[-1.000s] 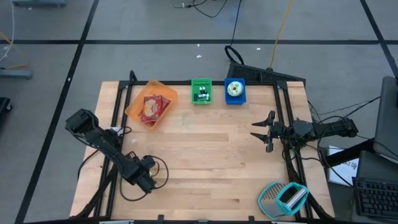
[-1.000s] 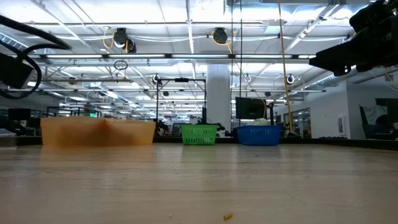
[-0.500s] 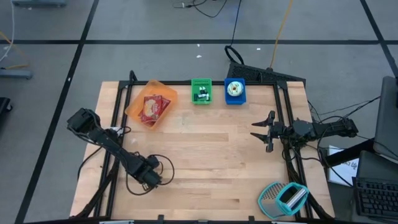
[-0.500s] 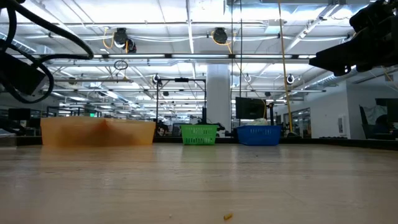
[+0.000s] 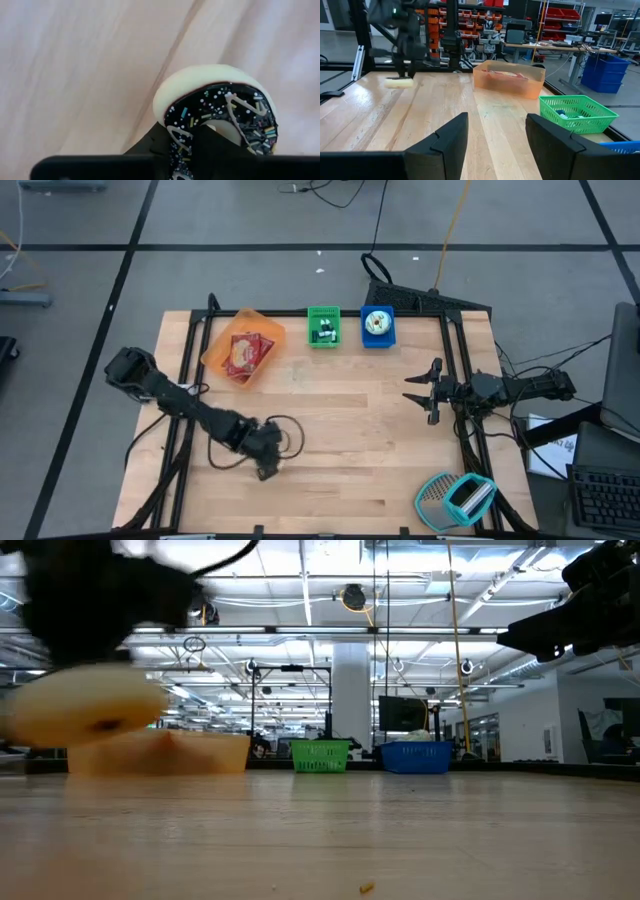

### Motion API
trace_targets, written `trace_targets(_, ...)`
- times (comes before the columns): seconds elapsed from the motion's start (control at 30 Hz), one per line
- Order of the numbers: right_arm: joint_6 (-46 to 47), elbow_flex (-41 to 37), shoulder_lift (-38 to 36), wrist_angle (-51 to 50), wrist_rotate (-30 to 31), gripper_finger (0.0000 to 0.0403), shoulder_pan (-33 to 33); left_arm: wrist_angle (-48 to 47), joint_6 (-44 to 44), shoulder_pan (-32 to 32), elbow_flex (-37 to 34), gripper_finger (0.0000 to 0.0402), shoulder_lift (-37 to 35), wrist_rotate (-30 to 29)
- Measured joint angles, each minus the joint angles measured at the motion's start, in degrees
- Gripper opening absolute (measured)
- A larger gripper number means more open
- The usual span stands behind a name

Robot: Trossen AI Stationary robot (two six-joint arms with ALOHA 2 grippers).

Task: Pick & Place Food Item
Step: Put the black doughnut into the blue bin

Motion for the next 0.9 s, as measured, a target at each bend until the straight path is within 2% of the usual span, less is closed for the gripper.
trace_targets(0.1,0.00,0.00,0.01,0.00,-0.01,0.0187,0.01,11.18,8.21,2.94,1.38,0.0042,-0.91,-5.06)
trace_targets(0.2,0.00,0.00,0.00,0.00,-0.01,0.0187,-0.01,25.45,20.20,5.59,1.85,0.0046,-1.03,-8.27)
trace_targets(0.33,-0.92,0.00,0.01,0.02,-0.01,0.0187,0.00,44.05,35.73,9.50,1.83,0.0048,-0.10,-7.69)
trace_targets(0.5,-0.98,0.00,-0.02,0.02,0.01,0.0187,-0.01,56.78,50.92,15.06,1.81,0.0048,0.31,-4.55)
trace_targets(0.63,-1.07,0.00,0.00,0.50,0.00,0.0187,-0.01,62.91,58.40,20.13,1.81,0.0049,1.22,-4.90)
trace_targets(0.77,-0.80,0.00,0.01,2.43,-0.06,0.0187,0.01,69.38,60.76,24.82,1.81,0.0049,4.15,-5.73)
trace_targets(0.9,5.44,0.00,0.03,5.95,0.28,0.0187,-0.01,77.42,64.02,28.50,1.86,0.0049,9.60,-5.66)
